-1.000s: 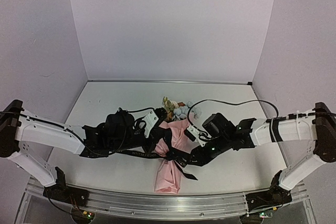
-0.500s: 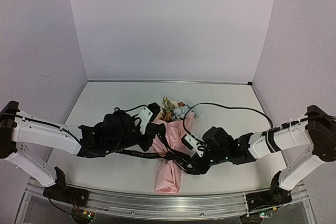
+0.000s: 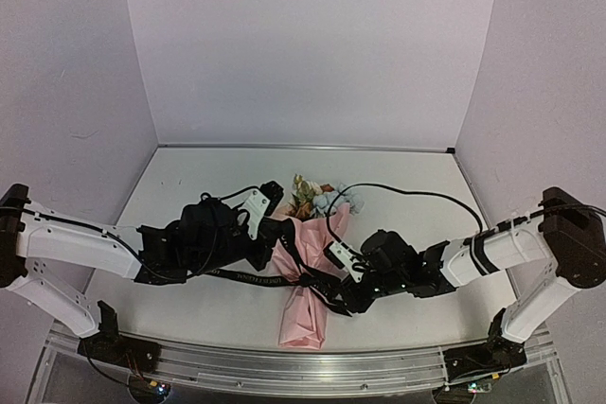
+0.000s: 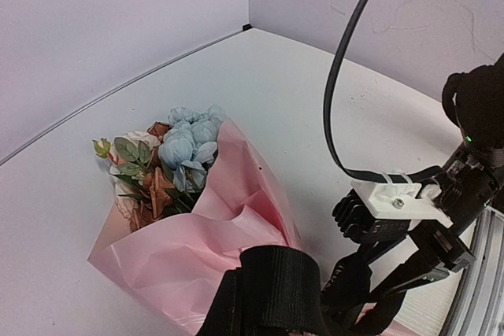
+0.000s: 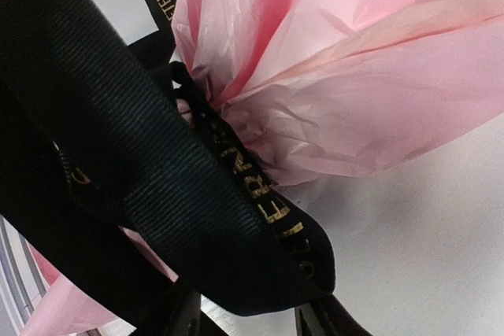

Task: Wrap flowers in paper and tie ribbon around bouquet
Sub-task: Cross the half-tied ribbon over the folded bouquet.

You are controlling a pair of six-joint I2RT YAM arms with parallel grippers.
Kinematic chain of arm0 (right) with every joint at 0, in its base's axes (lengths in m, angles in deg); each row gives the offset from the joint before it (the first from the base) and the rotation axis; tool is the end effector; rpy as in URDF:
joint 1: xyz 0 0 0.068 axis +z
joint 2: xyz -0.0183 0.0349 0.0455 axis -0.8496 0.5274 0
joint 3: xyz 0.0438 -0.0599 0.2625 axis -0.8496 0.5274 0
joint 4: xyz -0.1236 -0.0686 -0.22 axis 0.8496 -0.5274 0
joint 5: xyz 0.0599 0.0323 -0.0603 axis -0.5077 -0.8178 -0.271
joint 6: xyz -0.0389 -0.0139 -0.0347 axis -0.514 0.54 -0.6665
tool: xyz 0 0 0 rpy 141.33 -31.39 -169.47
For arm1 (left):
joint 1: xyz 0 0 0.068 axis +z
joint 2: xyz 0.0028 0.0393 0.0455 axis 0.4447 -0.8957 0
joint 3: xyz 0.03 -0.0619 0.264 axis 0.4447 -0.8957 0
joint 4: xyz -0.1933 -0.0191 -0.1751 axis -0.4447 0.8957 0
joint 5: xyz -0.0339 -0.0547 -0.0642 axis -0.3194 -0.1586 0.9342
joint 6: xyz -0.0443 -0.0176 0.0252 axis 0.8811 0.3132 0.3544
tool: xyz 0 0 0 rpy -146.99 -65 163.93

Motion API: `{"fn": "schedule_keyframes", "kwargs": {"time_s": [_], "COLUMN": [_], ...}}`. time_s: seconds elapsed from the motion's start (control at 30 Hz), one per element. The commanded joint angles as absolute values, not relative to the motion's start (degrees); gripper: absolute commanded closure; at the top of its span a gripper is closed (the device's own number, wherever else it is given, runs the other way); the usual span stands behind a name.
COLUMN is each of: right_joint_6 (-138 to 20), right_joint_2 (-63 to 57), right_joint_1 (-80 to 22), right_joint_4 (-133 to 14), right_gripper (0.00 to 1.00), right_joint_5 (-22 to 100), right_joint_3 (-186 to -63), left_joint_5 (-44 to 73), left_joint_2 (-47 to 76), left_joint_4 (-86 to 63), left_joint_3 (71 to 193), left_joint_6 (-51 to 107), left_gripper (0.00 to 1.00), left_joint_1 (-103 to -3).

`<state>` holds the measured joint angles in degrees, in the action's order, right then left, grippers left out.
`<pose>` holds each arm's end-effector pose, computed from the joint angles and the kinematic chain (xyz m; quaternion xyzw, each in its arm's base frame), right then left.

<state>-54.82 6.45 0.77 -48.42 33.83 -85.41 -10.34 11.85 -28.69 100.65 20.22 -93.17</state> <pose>0.1444 0.2548 0.1389 -0.4113 0.8176 0.3045 0.2639 0.1275 -0.2709 0.2377 0.3465 0.7261 -0.2389 0.5437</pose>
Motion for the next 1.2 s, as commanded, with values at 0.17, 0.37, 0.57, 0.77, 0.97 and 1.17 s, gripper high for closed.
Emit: {"fn": "schedule_keyframes", "kwargs": {"time_s": [0.17, 0.37, 0.57, 0.77, 0.97, 1.17], "right_joint_6": [-50.28, -52.08, -53.68, -52.67, -50.78, -48.74], "right_joint_2": [3.21, -2.07, -3.66, -2.00, 0.49, 1.50], "right_joint_1": [1.08, 1.11, 1.08, 1.12, 1.09, 1.07], "right_joint_4": [-52.09, -65.93, -78.78, -79.94, -78.11, -75.18], "right_gripper": [0.94, 1.00, 1.00, 1.00, 0.93, 0.80], "right_joint_5": [33.03, 31.30, 28.54, 30.29, 33.27, 33.81], "right_joint_3": [-88.24, -92.40, -98.14, -98.36, -97.91, -97.35], "left_joint_5": [-11.81, -12.63, -14.99, -14.76, -12.97, -12.68], "left_joint_2": [14.23, 13.52, 12.51, 11.30, 8.83, 8.18], "left_joint_4": [-27.44, -24.10, -22.66, -24.45, -25.02, -24.94], "left_joint_3": [100.79, 102.40, 103.82, 104.95, 106.37, 106.49], "left_joint_6": [21.65, 24.66, 29.52, 29.28, 27.20, 26.45], "left_gripper": [1.00, 1.00, 1.00, 1.00, 1.00, 1.00], "left_joint_1": [-93.37, -93.37, -93.37, -93.37, -93.34, -93.37]}}
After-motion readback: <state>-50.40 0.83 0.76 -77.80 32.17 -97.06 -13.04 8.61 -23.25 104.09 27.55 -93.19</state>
